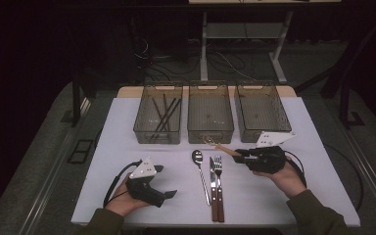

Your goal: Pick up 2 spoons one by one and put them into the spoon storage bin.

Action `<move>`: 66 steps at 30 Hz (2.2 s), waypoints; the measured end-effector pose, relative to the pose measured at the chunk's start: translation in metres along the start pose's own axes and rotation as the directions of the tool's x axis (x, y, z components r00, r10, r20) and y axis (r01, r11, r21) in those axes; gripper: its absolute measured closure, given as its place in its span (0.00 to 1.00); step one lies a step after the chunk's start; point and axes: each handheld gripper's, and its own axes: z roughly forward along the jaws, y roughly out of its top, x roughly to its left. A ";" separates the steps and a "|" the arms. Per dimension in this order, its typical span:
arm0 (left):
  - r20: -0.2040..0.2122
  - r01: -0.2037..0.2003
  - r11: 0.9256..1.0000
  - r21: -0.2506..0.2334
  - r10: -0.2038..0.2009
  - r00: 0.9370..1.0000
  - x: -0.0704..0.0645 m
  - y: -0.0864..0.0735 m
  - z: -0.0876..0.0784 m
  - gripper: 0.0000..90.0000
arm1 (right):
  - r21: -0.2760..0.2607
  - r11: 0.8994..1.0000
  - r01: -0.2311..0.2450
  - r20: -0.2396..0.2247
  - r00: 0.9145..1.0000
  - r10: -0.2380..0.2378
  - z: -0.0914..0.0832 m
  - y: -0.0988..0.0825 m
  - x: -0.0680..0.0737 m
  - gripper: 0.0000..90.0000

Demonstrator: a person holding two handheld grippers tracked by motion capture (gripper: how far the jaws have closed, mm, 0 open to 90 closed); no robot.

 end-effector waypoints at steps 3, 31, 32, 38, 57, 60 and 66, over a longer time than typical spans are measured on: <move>0.000 0.001 1.000 0.000 -0.001 1.000 0.000 0.000 0.000 0.04 | -0.009 1.000 -0.012 0.015 1.000 0.012 -0.003 0.002 -0.003 0.81; 0.001 0.002 1.000 0.003 -0.002 1.000 0.000 0.000 0.000 0.04 | -0.062 0.993 -0.105 0.123 0.986 0.112 0.003 0.026 -0.028 0.81; 0.001 0.003 1.000 0.002 -0.003 1.000 0.000 0.000 0.000 0.04 | -0.064 0.992 -0.107 0.128 0.985 0.115 0.004 0.027 -0.029 0.81; 0.001 0.002 1.000 0.001 -0.002 1.000 0.000 0.000 0.000 0.04 | -0.071 0.991 -0.117 0.144 0.981 0.127 0.011 0.033 -0.036 0.81; 0.003 0.010 1.000 -0.013 -0.010 1.000 -0.001 0.000 0.000 0.03 | -0.015 0.984 -0.175 0.181 0.968 0.175 0.051 0.055 -0.059 0.81; 0.004 0.015 1.000 -0.020 -0.015 1.000 -0.002 0.000 0.000 0.04 | 0.004 0.984 -0.176 0.186 0.967 0.173 0.058 0.060 -0.062 0.80; 0.005 0.015 1.000 -0.022 -0.014 1.000 -0.002 0.000 0.000 0.04 | 0.047 0.983 -0.177 0.202 0.965 0.165 0.073 0.066 -0.067 0.80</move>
